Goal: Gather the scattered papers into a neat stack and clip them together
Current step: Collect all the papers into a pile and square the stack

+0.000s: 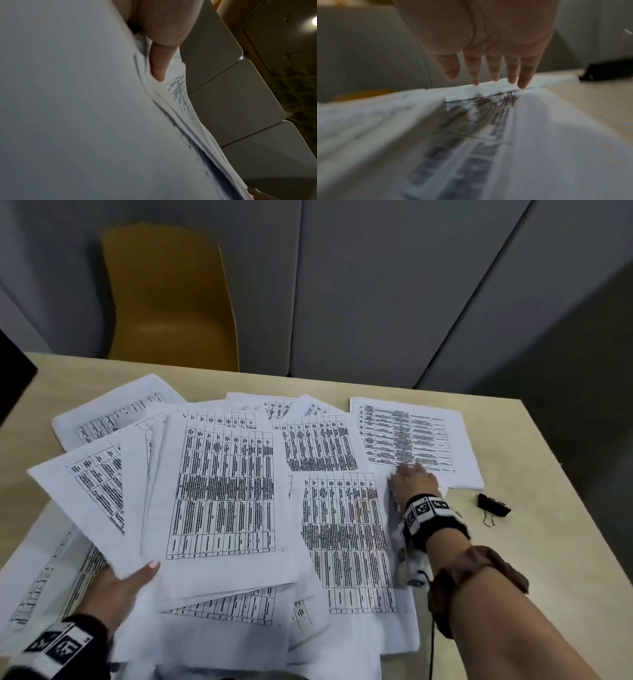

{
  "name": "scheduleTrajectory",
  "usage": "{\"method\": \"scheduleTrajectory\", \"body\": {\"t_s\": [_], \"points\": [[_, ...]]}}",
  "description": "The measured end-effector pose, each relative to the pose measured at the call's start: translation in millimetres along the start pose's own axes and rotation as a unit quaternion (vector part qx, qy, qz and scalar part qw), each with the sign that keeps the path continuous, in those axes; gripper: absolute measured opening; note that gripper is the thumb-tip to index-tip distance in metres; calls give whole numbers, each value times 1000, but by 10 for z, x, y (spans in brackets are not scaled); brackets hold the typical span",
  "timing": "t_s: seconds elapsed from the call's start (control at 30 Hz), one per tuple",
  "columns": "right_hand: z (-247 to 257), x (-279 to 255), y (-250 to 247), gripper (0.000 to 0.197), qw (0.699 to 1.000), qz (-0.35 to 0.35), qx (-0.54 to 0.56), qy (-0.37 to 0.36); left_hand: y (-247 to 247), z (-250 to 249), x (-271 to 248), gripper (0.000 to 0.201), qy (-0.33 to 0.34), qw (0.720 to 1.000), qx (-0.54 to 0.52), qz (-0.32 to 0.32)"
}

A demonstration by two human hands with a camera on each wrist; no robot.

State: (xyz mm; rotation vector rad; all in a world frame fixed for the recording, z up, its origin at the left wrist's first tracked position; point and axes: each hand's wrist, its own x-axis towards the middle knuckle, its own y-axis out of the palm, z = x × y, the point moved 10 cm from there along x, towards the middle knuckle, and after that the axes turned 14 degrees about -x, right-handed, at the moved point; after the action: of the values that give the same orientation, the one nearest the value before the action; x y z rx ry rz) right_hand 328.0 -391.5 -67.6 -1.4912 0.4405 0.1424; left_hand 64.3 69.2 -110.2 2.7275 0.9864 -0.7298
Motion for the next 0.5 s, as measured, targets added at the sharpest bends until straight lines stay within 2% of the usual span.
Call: {"method": "scheduleTrajectory", "body": {"t_s": [0.1,0.27,0.43,0.5], "points": [[178,-83,84,45,992,36,-74,-92,-39,43,33,21,-5,1000,1,-2],[159,-454,82,42,982,31,-115,-148,-5,18,11,22,-4,1000,-19,5],[16,-893,141,35,981,5,-69,-179,-22,47,26,22,-8,1000,-30,4],[-77,-953,130,32,988,-17,-9,-154,-23,56,31,21,-11,999,-36,7]]}}
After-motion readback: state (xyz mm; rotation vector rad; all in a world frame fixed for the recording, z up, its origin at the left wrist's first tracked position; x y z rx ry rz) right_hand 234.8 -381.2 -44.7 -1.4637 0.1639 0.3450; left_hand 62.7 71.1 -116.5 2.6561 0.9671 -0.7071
